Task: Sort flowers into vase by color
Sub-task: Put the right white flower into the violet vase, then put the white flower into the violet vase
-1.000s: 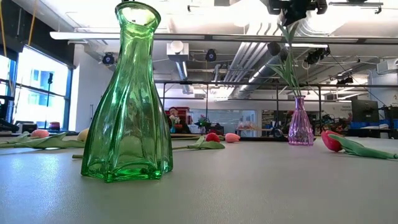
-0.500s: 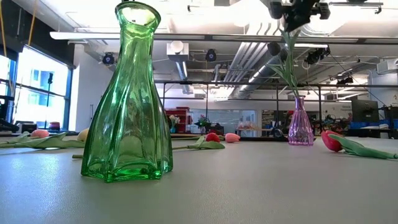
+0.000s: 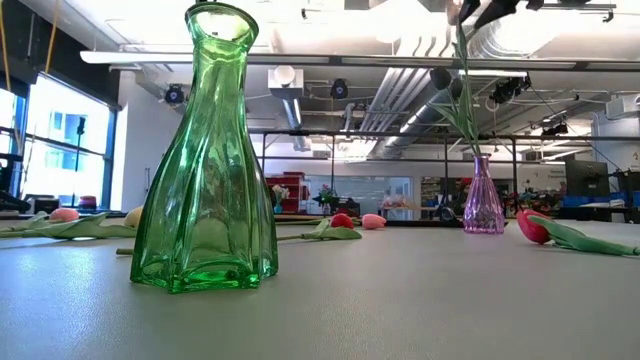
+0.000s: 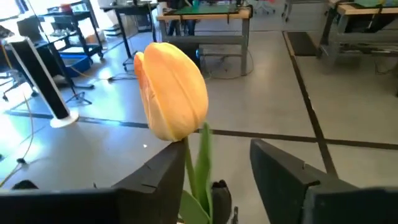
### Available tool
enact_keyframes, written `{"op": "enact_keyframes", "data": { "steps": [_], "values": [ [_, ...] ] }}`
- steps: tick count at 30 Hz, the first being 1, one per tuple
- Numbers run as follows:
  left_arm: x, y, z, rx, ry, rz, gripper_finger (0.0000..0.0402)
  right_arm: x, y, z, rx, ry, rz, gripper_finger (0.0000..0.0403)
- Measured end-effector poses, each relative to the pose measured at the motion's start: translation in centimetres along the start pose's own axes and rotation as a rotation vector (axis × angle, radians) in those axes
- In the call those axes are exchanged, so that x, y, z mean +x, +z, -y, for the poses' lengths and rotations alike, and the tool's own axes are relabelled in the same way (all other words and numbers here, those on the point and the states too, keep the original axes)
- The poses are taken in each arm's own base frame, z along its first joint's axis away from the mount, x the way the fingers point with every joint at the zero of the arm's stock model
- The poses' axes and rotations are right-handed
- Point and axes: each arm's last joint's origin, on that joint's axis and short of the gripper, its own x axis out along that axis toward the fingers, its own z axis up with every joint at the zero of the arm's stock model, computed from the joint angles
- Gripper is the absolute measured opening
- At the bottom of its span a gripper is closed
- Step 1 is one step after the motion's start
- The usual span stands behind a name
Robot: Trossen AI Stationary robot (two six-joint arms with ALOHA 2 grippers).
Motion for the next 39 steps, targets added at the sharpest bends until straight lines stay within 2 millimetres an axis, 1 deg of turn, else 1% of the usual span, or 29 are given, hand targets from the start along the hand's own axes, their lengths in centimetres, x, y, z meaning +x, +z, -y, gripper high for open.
{"op": "enact_keyframes", "data": {
  "steps": [2, 4, 8, 11, 15, 19, 22, 26, 30, 33, 36, 39],
  "values": [
    [0.0, 0.0, 0.0, 0.000, 0.000, 0.000, 0.0206, -0.3, 0.1, 0.2, -0.018, 0.000, -0.023, 0.0178],
    [0.0, 0.0, 0.0, 0.000, 0.000, 0.000, 0.0206, -0.3, -0.3, 0.4, -0.044, -0.012, -0.060, 0.0181],
    [0.0, 0.0, 0.0, 0.000, 0.000, 0.000, 0.0206, 0.0, -1.9, 0.5, -0.069, -0.029, -0.165, 0.0179],
    [0.0, 0.0, 0.0, 0.000, 0.000, 0.000, 0.0206, 0.1, -3.0, 0.5, -0.076, 0.022, -0.264, 0.0179],
    [0.0, 0.0, 0.0, 0.000, 0.000, 0.000, 0.0206, 0.0, -3.5, 0.8, -0.100, 0.142, -0.369, 0.0179],
    [0.0, 0.0, 0.0, 0.000, 0.000, 0.000, 0.0206, -0.3, -3.6, 1.3, -0.014, 0.249, -0.464, 0.0179],
    [0.0, 0.0, 0.0, 0.000, 0.000, 0.000, 0.0206, -0.3, -4.0, 1.5, 0.047, 0.272, -0.539, 0.0179],
    [0.0, 0.0, 0.0, 0.000, 0.000, 0.000, 0.0206, -0.7, -4.1, 1.7, 0.087, 0.302, -0.576, 0.0179],
    [0.0, 0.0, 0.0, 0.000, 0.000, 0.000, 0.0206, -2.1, -3.7, 2.4, 0.152, 0.360, -0.569, 0.0179],
    [0.0, 0.0, 0.0, 0.000, 0.000, 0.000, 0.0206, -4.0, -3.2, 3.6, 0.185, 0.423, -0.530, 0.0179],
    [0.0, 0.0, 0.0, 0.000, 0.001, 0.000, 0.0206, -6.0, -1.9, 4.8, 0.230, 0.494, -0.427, 0.0179],
    [0.0, 0.0, 0.0, 0.000, 0.000, 0.000, 0.0206, -7.4, -0.9, 5.5, 0.259, 0.548, -0.335, 0.0179]
  ]
}}
